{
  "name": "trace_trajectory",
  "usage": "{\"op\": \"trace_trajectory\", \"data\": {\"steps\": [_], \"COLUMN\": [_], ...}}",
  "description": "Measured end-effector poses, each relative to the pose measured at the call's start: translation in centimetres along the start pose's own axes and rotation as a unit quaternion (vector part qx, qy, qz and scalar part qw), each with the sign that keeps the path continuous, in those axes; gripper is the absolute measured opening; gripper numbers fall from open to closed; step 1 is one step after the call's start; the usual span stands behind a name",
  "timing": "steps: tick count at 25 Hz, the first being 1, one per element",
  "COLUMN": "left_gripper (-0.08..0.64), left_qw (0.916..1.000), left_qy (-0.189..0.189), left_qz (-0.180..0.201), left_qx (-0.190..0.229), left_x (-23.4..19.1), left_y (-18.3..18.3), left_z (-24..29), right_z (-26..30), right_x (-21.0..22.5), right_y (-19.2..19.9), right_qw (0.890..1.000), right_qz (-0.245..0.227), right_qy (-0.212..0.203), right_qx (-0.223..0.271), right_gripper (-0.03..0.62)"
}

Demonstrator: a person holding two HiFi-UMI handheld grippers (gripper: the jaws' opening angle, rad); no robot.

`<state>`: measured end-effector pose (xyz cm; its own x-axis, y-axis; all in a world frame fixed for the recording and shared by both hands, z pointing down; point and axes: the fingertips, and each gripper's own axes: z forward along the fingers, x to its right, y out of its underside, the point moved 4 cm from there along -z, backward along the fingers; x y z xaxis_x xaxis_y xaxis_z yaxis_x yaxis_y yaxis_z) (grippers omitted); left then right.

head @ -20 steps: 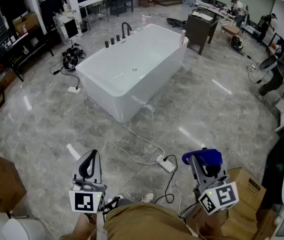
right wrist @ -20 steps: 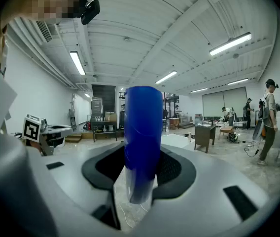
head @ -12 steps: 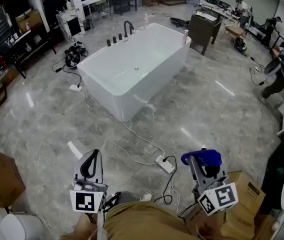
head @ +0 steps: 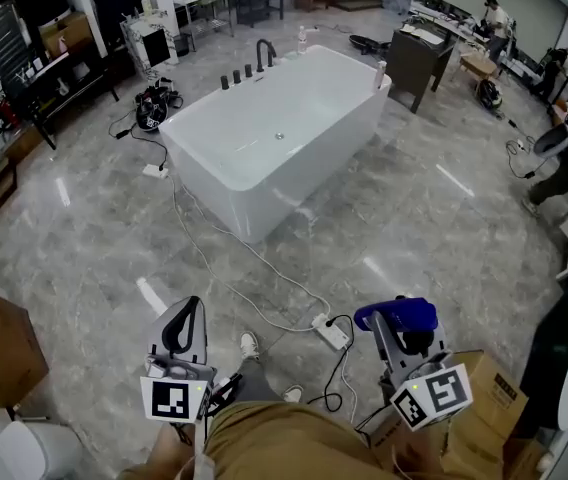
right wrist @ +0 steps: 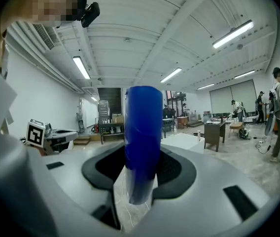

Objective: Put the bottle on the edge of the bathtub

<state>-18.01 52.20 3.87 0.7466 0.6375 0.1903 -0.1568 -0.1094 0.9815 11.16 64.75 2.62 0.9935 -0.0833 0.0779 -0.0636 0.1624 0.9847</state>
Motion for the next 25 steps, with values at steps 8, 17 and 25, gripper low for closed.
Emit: {"op": "trace_trajectory", "data": {"steps": [8, 17, 25], "left_gripper": [0.006, 0.006, 0.006], "left_qw": [0.9999, 0.9992, 0.9961], "left_qy": [0.009, 0.019, 0.053], "left_qz": [-0.010, -0.034, -0.066], "left_qx": [-0.001, -0.007, -0.023], "left_x": [-3.8, -12.4, -20.7], "left_y": [2.3, 5.7, 8.0], "left_z": [5.2, 17.5, 26.1], "right_z": [6.4, 21.1, 33.2], "right_x": [0.1, 1.3, -0.7], "right_y": [0.2, -1.9, -4.8], "right_qw": [1.000, 0.999, 0.999], "right_qz": [0.001, -0.008, -0.023], "right_qy": [-0.001, -0.005, 0.004], "right_qx": [-0.021, -0.042, -0.049], "right_gripper": [0.167, 0.167, 0.167]}}
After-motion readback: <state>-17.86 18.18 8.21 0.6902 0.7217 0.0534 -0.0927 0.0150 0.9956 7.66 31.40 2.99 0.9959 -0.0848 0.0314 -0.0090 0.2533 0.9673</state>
